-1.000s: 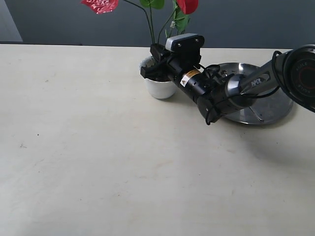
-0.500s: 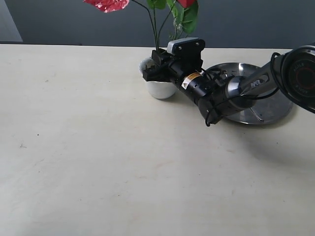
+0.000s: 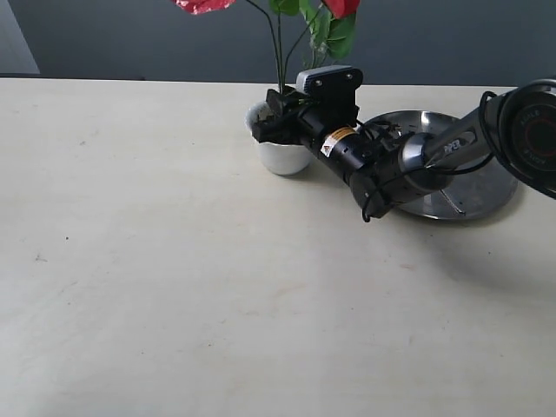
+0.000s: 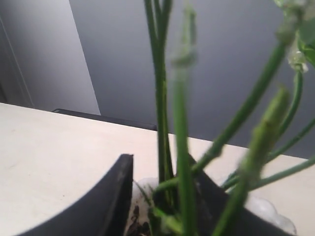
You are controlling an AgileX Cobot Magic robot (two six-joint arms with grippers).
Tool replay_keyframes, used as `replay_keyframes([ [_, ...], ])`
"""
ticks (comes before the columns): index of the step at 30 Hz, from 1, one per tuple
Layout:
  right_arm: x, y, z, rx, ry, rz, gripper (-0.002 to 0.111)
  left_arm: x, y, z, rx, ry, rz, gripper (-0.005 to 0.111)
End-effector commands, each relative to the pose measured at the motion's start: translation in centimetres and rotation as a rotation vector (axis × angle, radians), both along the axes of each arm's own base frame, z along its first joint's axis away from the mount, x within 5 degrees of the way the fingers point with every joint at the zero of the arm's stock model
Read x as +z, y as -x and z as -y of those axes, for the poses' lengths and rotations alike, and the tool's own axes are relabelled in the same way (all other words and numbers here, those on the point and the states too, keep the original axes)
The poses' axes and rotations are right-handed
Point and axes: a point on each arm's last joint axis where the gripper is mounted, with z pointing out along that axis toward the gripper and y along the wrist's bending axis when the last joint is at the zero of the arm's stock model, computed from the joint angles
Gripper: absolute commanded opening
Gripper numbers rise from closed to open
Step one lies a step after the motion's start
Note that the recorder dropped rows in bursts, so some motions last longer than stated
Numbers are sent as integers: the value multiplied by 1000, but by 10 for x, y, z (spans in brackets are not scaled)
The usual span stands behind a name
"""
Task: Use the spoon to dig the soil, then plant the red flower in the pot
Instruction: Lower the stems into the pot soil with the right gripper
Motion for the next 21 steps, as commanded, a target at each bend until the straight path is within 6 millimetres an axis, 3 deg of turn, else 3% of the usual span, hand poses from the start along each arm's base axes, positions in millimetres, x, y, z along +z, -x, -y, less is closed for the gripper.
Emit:
replay_keyframes([
  [1,-50,17,6,27,182,-269,51,1,0,0,-7,3,7,2],
  [3,-50,17,6,27,182,-269,55,1,0,0,-7,3,7,2],
  [16,-48,18,4,58,203,-259,54,1,0,0,-7,3,7,2],
  [21,-37,16,3,58,211,-243,54,1,0,0,-7,3,7,2],
])
